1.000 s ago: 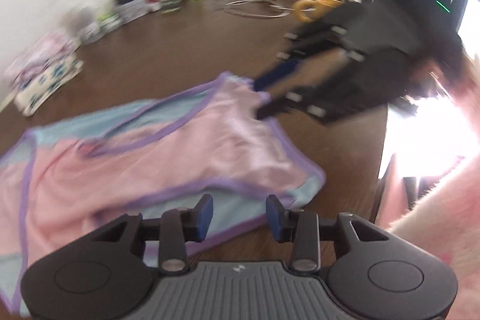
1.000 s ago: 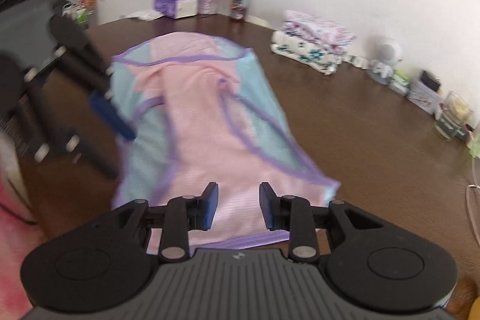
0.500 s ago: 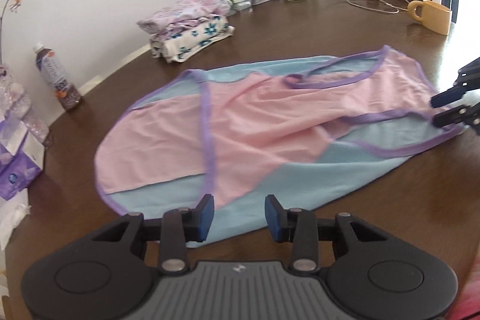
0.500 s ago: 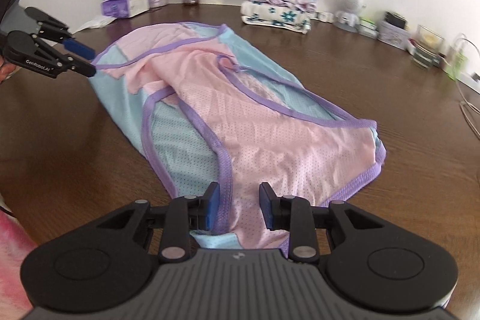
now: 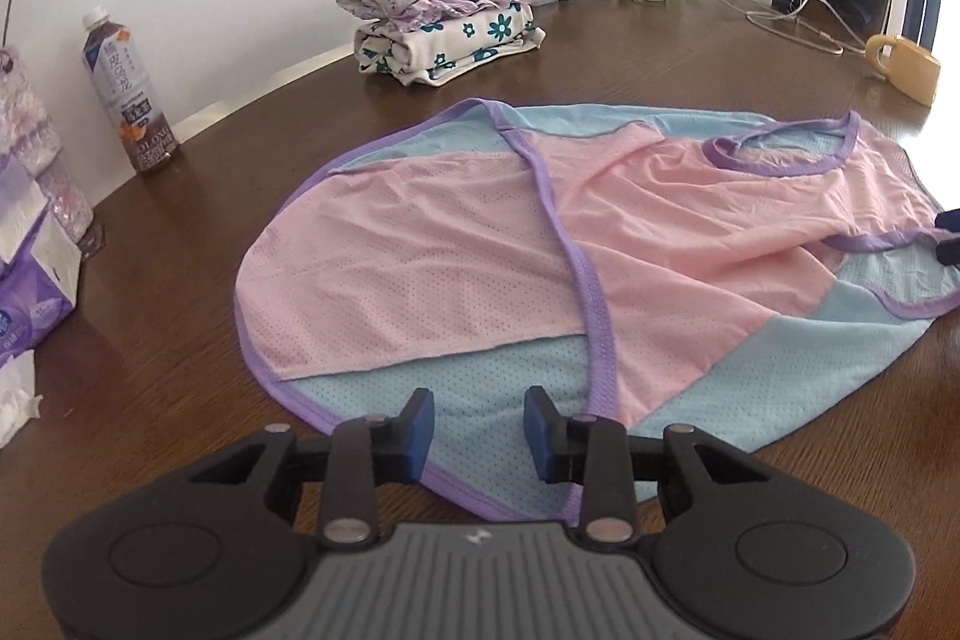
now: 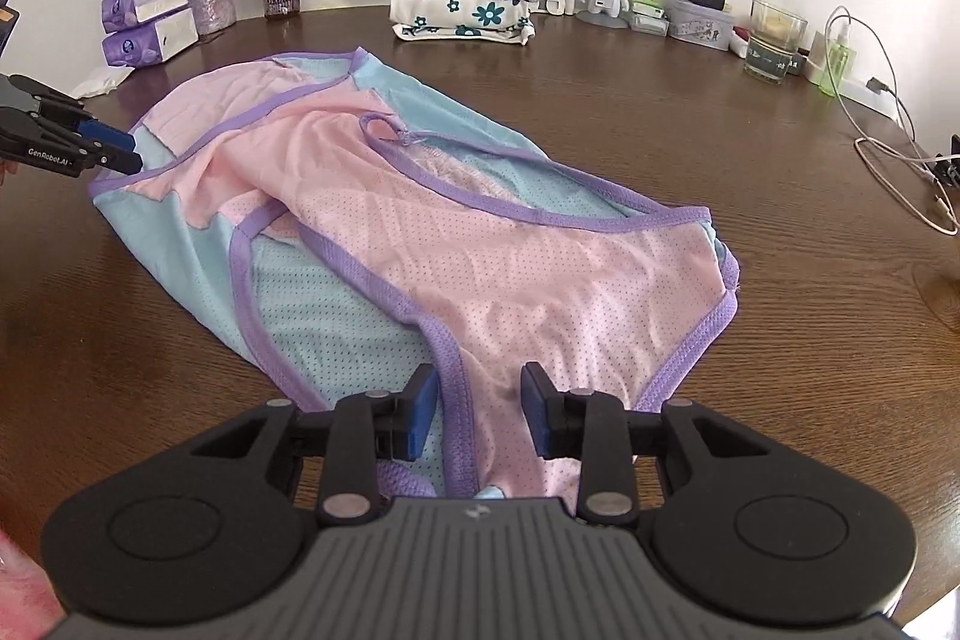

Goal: Fold clothes

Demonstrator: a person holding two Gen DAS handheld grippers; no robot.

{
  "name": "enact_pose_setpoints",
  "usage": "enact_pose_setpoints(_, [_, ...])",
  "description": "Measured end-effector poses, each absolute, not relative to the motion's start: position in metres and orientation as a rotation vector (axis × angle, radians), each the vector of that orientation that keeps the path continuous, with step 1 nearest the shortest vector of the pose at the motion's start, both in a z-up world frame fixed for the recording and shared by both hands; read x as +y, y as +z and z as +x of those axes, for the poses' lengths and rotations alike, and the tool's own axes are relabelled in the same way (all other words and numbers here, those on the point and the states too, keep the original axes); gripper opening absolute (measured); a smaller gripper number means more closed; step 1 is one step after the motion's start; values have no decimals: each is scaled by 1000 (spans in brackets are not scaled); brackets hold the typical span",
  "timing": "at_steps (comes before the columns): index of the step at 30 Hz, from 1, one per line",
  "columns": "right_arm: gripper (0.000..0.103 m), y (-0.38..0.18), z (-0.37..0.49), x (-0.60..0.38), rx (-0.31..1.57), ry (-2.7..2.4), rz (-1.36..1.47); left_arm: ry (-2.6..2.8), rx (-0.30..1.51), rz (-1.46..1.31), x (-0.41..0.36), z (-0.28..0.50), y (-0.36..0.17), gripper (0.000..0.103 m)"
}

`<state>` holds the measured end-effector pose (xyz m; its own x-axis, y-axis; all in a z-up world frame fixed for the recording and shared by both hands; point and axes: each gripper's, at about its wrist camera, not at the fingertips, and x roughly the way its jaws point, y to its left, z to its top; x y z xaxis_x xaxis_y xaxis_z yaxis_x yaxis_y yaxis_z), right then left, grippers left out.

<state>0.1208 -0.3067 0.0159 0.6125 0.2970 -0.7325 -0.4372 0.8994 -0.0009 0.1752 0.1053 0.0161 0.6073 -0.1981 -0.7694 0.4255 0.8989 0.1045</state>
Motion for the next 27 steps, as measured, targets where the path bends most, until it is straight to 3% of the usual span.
enact_pose_setpoints(27, [33,19,125,-320,768,440,-179,-161,906,218,127,181,30,28])
